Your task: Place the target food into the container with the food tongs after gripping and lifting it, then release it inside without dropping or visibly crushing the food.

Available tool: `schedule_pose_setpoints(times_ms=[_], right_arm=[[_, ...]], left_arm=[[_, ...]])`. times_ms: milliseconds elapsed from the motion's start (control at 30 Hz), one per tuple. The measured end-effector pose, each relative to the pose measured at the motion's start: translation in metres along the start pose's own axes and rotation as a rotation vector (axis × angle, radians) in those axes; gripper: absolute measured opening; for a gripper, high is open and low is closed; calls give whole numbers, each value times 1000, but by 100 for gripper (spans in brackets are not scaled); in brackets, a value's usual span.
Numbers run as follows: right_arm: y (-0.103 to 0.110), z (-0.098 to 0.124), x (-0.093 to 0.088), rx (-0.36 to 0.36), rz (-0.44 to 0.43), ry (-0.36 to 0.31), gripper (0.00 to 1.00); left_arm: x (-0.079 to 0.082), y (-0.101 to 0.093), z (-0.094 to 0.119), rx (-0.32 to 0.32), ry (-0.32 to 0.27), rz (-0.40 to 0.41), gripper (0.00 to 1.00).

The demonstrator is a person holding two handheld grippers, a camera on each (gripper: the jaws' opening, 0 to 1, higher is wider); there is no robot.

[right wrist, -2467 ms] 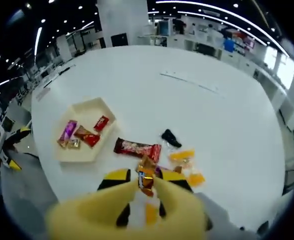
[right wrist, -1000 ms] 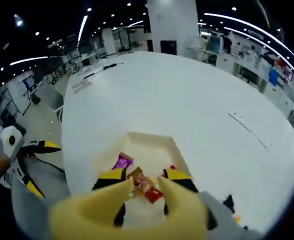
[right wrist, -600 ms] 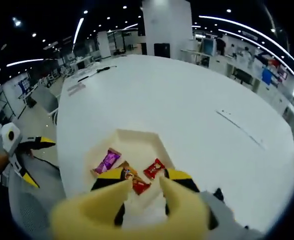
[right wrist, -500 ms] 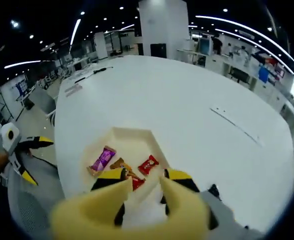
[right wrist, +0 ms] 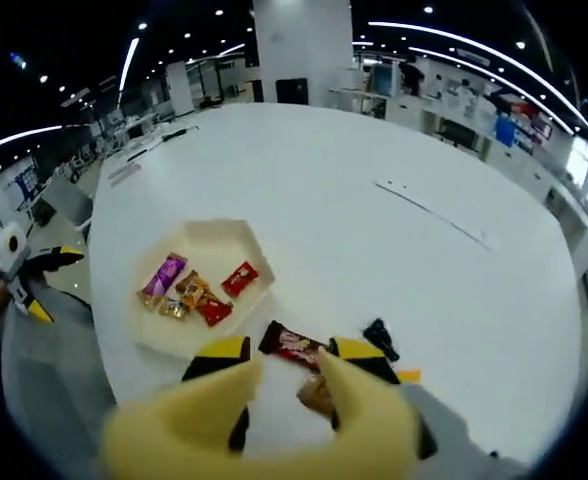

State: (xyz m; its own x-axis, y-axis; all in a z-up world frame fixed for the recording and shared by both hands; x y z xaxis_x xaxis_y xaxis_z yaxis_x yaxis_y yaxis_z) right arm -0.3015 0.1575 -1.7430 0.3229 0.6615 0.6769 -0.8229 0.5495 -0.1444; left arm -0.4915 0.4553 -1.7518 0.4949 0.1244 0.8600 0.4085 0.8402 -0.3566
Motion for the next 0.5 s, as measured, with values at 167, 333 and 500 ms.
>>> schedule_pose_setpoints(times_ms=[167,333,500], right_arm=[[-11,-1,-17,-6,0,6,30],[-20,-7,-36,6,-7,30,30],[-23,-17,-46,24,-6,46,31]], left_arm=[[3,0,1,2,-27,-3,72],[3,0,1,12,-25,-2,72],[4,3,1,28,-33,0,73]])
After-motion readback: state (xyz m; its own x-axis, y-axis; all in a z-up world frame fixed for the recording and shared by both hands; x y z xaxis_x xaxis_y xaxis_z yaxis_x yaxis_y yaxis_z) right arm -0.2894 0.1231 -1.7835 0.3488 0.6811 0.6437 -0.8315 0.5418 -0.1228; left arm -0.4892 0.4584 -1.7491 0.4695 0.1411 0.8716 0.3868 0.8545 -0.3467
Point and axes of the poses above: the point that each gripper's makers call its tool centre point, and the gripper's own axes: z roughly backward along the fingers, y roughly to its left, x roughly out of its top, the point moved 4 cm from there along z, roughly backward along the fingers, and after that the axes turned 15 degrees about z, right-handed, at the moved point
